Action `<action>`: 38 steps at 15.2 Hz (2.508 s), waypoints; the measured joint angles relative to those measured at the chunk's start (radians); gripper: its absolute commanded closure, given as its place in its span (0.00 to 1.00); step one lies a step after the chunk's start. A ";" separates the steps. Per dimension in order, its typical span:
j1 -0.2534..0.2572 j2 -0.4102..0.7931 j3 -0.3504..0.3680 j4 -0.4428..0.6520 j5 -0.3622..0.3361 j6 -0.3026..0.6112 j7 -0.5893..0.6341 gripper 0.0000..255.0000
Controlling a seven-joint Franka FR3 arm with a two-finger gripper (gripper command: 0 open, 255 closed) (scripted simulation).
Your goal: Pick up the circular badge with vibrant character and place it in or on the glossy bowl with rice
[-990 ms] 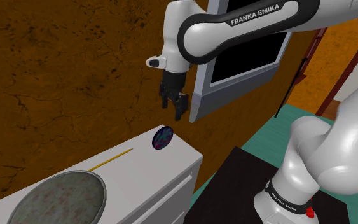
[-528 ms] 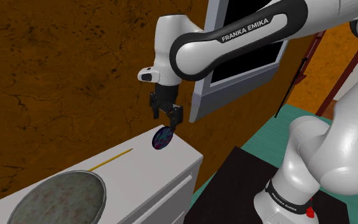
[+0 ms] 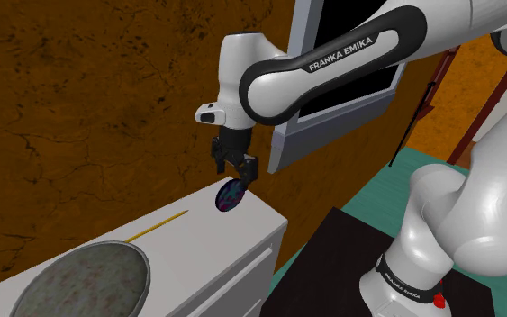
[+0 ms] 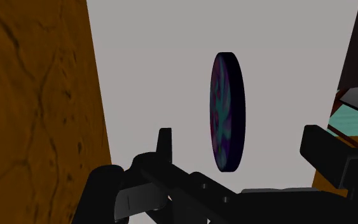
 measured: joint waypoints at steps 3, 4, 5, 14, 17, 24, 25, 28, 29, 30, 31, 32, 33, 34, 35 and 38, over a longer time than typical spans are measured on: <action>0.000 0.000 0.000 0.000 0.000 0.000 0.000 1.00; 0.000 0.000 0.000 0.000 0.000 0.000 0.000 1.00; 0.000 0.000 0.000 0.000 0.000 0.000 0.000 1.00; 0.000 -0.003 0.000 0.012 0.000 -0.015 0.001 1.00; -0.001 -0.024 0.000 0.033 -0.003 -0.056 0.002 1.00; -0.001 -0.054 0.002 0.098 -0.005 -0.151 0.007 1.00; -0.001 -0.060 0.002 0.107 -0.006 -0.166 0.007 1.00; 0.000 -0.065 0.003 0.143 -0.006 -0.207 0.009 1.00; -0.001 -0.067 0.003 0.151 -0.006 -0.217 0.009 1.00; -0.001 -0.071 0.002 0.161 -0.006 -0.231 0.009 1.00; -0.001 -0.072 0.003 0.174 -0.007 -0.246 0.010 1.00; -0.001 -0.073 0.003 0.188 -0.007 -0.260 0.011 1.00; 0.000 -0.073 0.004 0.202 -0.006 -0.274 0.012 1.00; -0.001 -0.074 0.003 0.215 -0.007 -0.288 0.010 1.00; -0.001 -0.075 0.002 0.225 -0.007 -0.299 0.010 1.00; -0.001 -0.082 0.003 0.260 -0.008 -0.341 0.012 1.00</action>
